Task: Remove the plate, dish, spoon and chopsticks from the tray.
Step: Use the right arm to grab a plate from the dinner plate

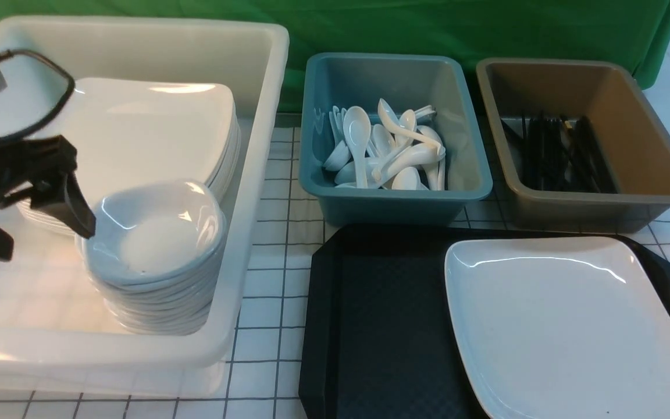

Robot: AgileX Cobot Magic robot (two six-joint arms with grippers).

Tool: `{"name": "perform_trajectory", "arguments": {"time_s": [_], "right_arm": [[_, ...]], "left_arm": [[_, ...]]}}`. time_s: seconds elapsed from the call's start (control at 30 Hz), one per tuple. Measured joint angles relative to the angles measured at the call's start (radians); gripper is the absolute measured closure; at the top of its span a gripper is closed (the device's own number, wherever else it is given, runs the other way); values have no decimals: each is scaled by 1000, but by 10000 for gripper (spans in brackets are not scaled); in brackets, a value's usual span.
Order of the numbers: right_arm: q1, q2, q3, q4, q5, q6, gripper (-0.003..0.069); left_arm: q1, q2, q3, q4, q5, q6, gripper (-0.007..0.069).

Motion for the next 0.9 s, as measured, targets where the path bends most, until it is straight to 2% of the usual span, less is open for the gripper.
{"name": "perform_trajectory", "arguments": {"time_s": [0.03, 0.13, 0.17, 0.27, 0.33, 0.37, 0.4, 0.47, 0.53, 0.67, 0.8, 0.83, 0.9], "right_arm": [[0, 70, 0, -5, 21, -2, 375], [0, 204, 0, -40, 74, 8, 291], [0, 268, 0, -66, 97, 25, 268], [0, 414, 0, -135, 104, 72, 255], [0, 513, 0, -199, 72, 105, 286], [0, 546, -4, -216, 61, 118, 314], [-1, 582, -9, -228, 56, 126, 363], [-15, 636, -33, -238, 56, 139, 508], [-51, 663, -63, -238, 45, 139, 609], [-145, 671, -103, -227, 31, 128, 629], [-356, 671, -144, -84, 7, -24, 629], [-365, 671, -145, -84, 5, -24, 629], [-481, 671, -147, -6, -20, -94, 628]], "left_arm": [[0, -17, -4, -11, 5, 5, 18], [0, -58, -5, -37, 9, 32, 64], [0, -80, -5, -50, 10, 42, 102], [0, -135, -5, -87, 12, 75, 199], [0, -182, -5, -151, 13, 132, 316], [0, -203, -5, -172, 14, 152, 347], [0, -215, -5, -188, 14, 171, 390], [0, -255, -5, -231, 14, 216, 490], [0, -298, -3, -253, 14, 243, 578], [0, -348, 19, -254, 15, 254, 621], [0, -420, 105, -268, 15, 264, 624], [0, -421, 109, -268, 16, 265, 624], [0, -432, 164, -275, 20, 289, 622]]}}
